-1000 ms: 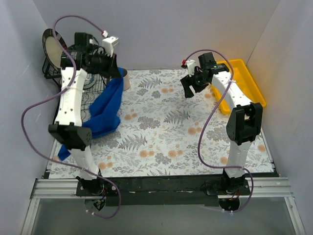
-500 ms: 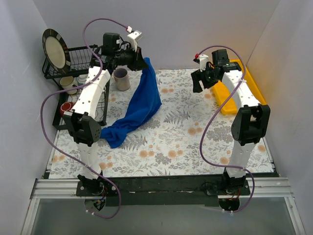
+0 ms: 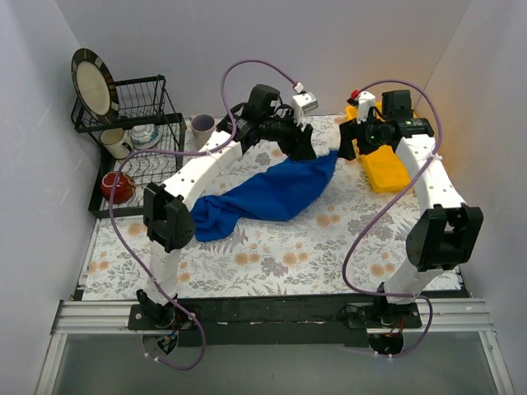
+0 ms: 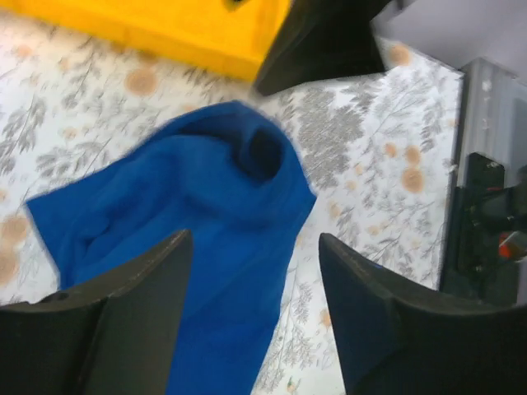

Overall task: Roll the t-shirts
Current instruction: Place the T-shirt at the center of the board.

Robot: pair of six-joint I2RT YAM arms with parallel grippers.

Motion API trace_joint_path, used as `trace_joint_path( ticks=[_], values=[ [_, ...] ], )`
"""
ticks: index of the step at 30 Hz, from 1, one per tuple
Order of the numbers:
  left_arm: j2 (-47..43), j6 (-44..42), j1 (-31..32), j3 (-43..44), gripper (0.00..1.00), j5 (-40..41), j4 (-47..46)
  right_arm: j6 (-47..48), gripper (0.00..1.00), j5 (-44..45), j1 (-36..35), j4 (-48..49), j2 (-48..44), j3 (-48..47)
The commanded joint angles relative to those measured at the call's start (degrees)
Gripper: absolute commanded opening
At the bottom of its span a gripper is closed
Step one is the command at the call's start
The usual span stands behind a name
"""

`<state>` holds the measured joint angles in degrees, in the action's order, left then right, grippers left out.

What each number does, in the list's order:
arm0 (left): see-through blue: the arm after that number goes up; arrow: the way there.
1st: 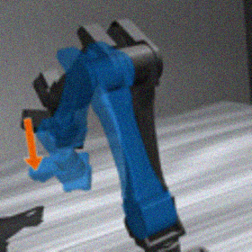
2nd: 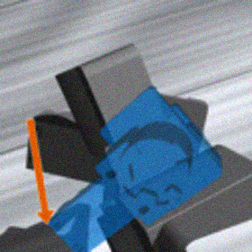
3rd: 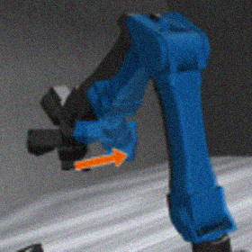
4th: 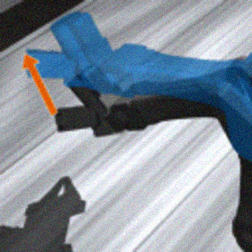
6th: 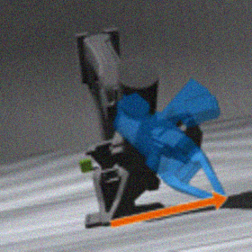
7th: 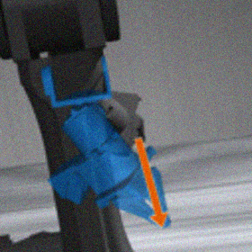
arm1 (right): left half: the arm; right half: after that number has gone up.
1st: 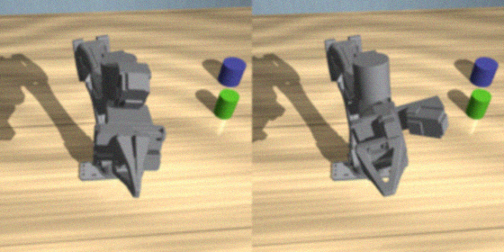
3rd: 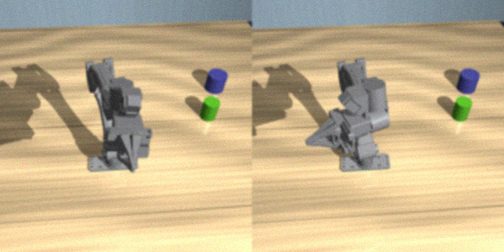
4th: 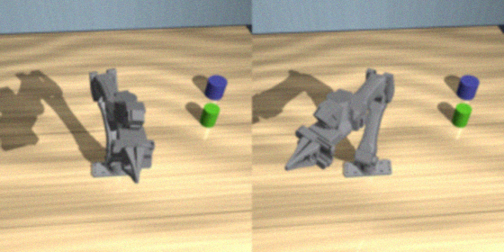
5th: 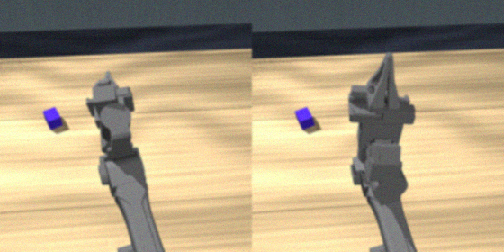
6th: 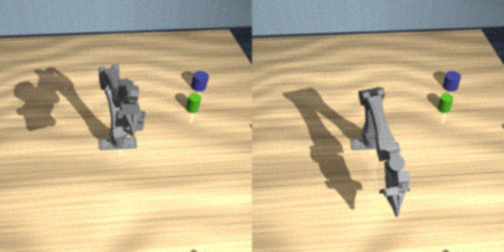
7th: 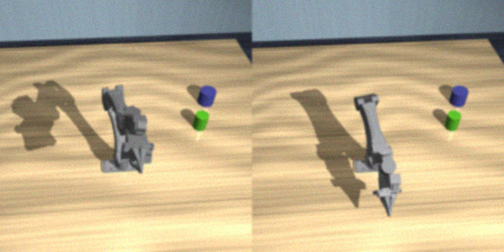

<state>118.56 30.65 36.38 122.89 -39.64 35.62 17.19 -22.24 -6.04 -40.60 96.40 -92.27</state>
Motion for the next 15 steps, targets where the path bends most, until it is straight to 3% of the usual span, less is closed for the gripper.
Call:
trace_joint_path(
  ticks=[1,4,7,11,15],
  values=[
    [-15.33,-0.95,-2.81,-13.39,0.65,8.67,-1.06,4.6,0.81,4.05,0.95,-4.13,-7.97,-5.99],
    [-25.27,-2.09,-3.6,-28.0,0.75,20.45,-3.53,6.37,0.82,0.64,0.77,-4.23,-11.58,-2.84],
    [-29.25,-0.69,-5.0,-33.93,0.77,26.79,0.75,4.26,0.82,-2.36,0.16,-3.27,-11.85,2.25],
    [-37.42,1.52,-8.43,-49.02,0.78,30.92,-0.1,2.94,0.79,-7.03,-1.07,-0.36,-5.81,7.1],
    [-37.19,-1.38,-12.89,-54.77,0.8,34.37,-0.29,3.37,0.79,-4.84,-2.83,-1.14,3.77,2.81]
  ],
)
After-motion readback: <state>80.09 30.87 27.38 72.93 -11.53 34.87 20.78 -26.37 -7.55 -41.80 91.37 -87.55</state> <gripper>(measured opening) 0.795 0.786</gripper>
